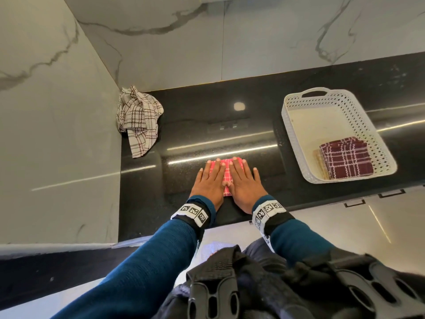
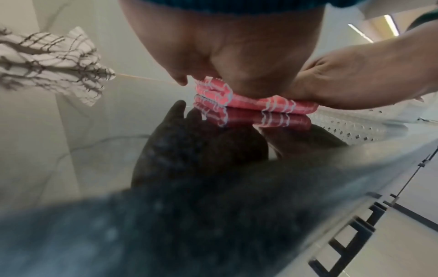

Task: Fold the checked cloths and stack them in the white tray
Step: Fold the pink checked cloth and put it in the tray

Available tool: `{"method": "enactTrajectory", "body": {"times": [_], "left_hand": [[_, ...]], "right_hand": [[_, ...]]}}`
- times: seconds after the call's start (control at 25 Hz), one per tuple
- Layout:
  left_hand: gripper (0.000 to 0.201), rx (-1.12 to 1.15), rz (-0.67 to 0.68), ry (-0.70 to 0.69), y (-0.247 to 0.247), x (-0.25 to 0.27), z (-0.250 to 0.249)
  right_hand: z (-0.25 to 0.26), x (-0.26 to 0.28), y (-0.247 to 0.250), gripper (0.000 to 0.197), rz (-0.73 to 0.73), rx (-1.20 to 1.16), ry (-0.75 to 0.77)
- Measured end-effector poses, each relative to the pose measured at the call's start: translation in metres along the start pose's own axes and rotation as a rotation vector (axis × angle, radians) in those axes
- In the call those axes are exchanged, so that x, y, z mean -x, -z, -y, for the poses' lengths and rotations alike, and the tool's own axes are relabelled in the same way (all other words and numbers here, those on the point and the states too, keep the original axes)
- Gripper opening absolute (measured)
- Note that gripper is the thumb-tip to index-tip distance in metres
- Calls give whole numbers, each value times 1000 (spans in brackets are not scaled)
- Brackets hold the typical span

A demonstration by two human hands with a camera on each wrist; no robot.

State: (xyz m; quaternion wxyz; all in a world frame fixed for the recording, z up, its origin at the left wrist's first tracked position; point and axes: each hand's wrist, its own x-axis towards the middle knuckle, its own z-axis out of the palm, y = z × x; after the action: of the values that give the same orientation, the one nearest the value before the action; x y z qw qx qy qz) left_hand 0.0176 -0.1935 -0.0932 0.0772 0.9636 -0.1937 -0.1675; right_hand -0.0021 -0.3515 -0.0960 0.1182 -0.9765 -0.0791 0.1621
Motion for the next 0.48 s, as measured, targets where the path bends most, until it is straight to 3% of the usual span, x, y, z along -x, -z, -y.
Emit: {"method": "enactTrajectory", "body": {"times": [0.2, 0.32, 0.4, 0.48], "left_hand": [[72, 58, 19, 32, 14, -11, -3], [76, 365, -127, 279, 17, -7, -1], [60, 631, -197, 434, 18, -3, -2], [57, 773, -144, 583, 25, -1, -5]], "right_hand": [[2, -9, 15, 71, 45, -57, -105], [3, -12, 16, 73, -58, -173, -321], [0, -17, 10, 48, -77, -271, -330], [3, -17, 12, 28, -36, -418, -390]]}}
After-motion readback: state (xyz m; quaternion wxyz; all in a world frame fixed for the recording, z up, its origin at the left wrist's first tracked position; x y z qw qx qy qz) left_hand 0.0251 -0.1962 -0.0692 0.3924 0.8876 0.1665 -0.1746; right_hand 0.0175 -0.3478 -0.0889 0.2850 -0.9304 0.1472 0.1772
